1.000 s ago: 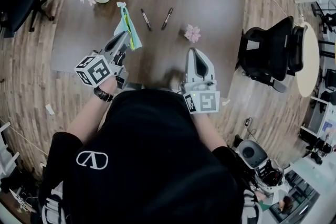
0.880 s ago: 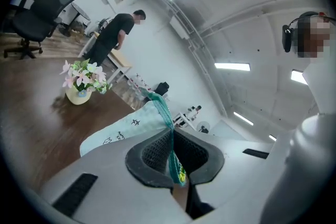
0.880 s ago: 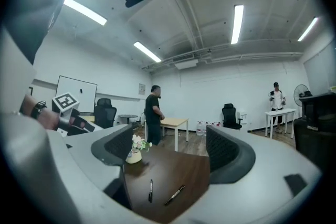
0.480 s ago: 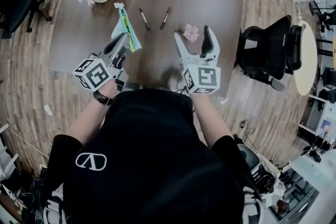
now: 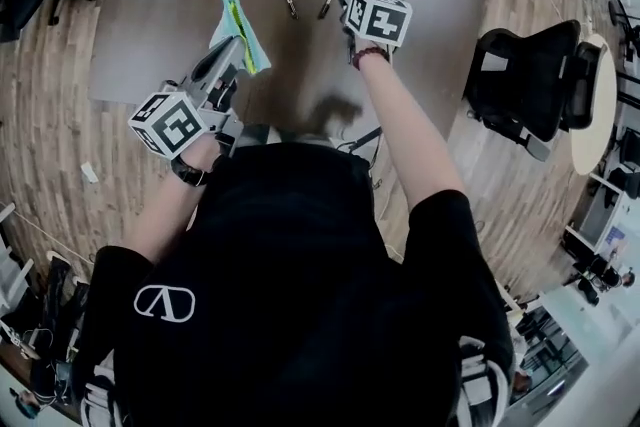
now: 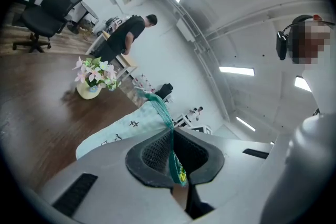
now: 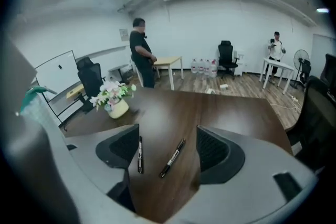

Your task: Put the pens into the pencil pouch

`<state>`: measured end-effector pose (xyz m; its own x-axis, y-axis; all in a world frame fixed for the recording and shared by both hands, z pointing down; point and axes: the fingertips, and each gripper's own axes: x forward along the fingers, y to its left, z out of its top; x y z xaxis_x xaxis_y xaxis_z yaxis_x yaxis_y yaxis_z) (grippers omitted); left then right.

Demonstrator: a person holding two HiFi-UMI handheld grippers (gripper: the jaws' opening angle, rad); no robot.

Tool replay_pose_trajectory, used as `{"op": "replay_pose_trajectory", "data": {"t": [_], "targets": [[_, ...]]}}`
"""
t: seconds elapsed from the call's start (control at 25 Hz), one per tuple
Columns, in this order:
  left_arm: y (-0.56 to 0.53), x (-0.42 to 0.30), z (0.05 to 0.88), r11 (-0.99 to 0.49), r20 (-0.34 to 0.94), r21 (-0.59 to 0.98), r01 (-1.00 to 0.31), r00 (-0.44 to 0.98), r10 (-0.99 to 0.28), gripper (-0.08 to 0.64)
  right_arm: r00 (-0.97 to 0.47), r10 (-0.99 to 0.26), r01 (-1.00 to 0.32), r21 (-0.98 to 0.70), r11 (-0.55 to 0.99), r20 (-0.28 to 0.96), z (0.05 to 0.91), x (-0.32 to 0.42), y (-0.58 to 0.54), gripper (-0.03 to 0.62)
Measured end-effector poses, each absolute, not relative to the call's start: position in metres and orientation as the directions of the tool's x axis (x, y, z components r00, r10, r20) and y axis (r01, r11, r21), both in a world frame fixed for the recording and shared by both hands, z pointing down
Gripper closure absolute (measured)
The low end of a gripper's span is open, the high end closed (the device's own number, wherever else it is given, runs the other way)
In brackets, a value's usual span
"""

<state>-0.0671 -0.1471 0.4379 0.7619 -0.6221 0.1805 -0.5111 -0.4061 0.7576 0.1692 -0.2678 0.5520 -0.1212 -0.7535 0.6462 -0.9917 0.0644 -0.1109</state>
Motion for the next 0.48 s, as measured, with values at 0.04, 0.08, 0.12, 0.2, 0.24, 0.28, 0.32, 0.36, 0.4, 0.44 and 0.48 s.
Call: {"op": "replay_pose_trajectory", "data": {"t": [0.04,0.08,0.12,0.2,0.24,0.28,0.32,0.36,0.4,0.44,0.48], "targets": [[-0.147,-0.068,0.440,-0.400,0.185,0.759,-0.513,0.759,-0.624,0.545,-0.118,-0.722,-0.992,-0.119,0.050,0.682,0.570,0.172,-0.271,0.258],[-0.147,-0.069,0.442,-0.395,0.189,0.761,-0.516,0.757,-0.625,0.545,-0.119,-0.690,-0.991,-0.130,0.037,0.714,0.588,0.174,-0.273,0.270],[-0.146,-0.071,0.445,-0.388,0.195,0.762,-0.519,0.755,-0.626,0.545,-0.122,-0.657,-0.990,-0.141,0.025,0.744,0.605,0.175,-0.274,0.276],[-0.144,-0.074,0.449,-0.374,0.208,0.764,-0.526,0.749,-0.629,0.545,-0.132,-0.595,-0.987,-0.161,0.004,0.793,0.637,0.174,-0.276,0.284],[-0.143,-0.075,0.452,-0.370,0.212,0.764,-0.528,0.747,-0.630,0.545,-0.141,-0.565,-0.984,-0.177,-0.009,0.813,0.651,0.173,-0.276,0.287],[-0.142,-0.077,0.454,-0.367,0.214,0.764,-0.530,0.746,-0.630,0.545,-0.156,-0.534,-0.979,-0.201,-0.026,0.831,0.665,0.171,-0.277,0.295],[-0.141,-0.079,0.456,-0.365,0.217,0.764,-0.532,0.745,-0.631,0.545,-0.175,-0.503,-0.973,-0.227,-0.044,0.846,0.677,0.168,-0.278,0.304],[-0.141,-0.080,0.457,-0.362,0.221,0.764,-0.534,0.743,-0.632,0.545,-0.193,-0.472,-0.966,-0.250,-0.060,0.860,0.688,0.165,-0.279,0.316],[-0.140,-0.082,0.459,-0.358,0.224,0.764,-0.537,0.741,-0.633,0.545,-0.206,-0.441,-0.962,-0.263,-0.071,0.873,0.698,0.162,-0.280,0.326],[-0.139,-0.084,0.461,-0.354,0.228,0.764,-0.540,0.739,-0.634,0.545,-0.212,-0.413,-0.960,-0.268,-0.081,0.886,0.707,0.160,-0.281,0.336],[-0.138,-0.085,0.463,-0.351,0.232,0.763,-0.542,0.737,-0.635,0.545,-0.214,-0.385,-0.959,-0.268,-0.094,0.898,0.716,0.159,-0.280,0.353]]}}
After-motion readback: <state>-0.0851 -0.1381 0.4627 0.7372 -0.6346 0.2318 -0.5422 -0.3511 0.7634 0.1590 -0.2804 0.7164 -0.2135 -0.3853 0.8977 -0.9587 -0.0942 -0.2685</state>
